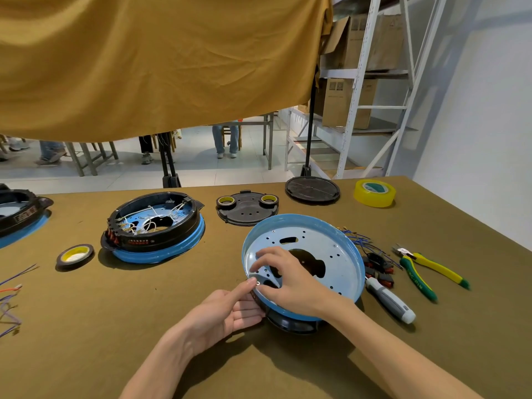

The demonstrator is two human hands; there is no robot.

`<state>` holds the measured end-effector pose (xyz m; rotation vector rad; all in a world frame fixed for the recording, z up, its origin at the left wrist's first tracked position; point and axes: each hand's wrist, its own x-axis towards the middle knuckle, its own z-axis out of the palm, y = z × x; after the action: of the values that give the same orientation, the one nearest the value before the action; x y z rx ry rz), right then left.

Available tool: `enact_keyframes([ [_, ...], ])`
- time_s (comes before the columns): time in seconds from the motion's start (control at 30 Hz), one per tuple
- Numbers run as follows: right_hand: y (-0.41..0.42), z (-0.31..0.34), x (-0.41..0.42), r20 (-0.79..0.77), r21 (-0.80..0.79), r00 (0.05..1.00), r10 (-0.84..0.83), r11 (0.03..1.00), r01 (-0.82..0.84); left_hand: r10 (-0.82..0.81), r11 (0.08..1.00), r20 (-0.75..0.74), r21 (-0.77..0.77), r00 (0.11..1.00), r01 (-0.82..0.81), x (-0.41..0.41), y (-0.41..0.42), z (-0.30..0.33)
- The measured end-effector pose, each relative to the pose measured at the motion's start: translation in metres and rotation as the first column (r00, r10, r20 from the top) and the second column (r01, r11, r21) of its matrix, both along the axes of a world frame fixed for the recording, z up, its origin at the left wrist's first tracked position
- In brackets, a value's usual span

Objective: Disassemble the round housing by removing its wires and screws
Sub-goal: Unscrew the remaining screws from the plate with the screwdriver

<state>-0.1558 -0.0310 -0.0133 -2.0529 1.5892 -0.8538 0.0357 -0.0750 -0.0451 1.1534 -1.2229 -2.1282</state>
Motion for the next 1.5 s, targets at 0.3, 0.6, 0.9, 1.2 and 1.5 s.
enact_keyframes([
  [0.3,0.0,0.001,-0.001,0.016,0.032,1.0,-0.016,0.999,0.015,0.011,1.0,0.002,0.015,1.0,-0.011,0.0,0.001,0.002],
  [0.6,0.001,0.0,0.0,-0.025,-0.003,0.999,-0.028,1.0,0.028,0.02,1.0,0.002,0.015,1.0,-0.02,-0.001,0.004,0.006],
  [0.9,0.002,0.001,0.002,-0.062,-0.057,0.996,-0.071,0.996,0.067,0.015,1.0,-0.002,0.009,1.0,-0.015,-0.001,0.008,0.011],
  [1.2,0.0,-0.002,0.003,-0.096,-0.092,0.993,-0.07,0.994,0.062,0.014,1.0,-0.012,0.012,1.0,-0.014,-0.001,0.009,0.012],
  [1.5,-0.001,-0.004,0.002,-0.085,-0.062,0.994,-0.066,0.996,0.061,0.0,1.0,-0.016,0.008,1.0,0.0,0.0,0.007,0.01],
])
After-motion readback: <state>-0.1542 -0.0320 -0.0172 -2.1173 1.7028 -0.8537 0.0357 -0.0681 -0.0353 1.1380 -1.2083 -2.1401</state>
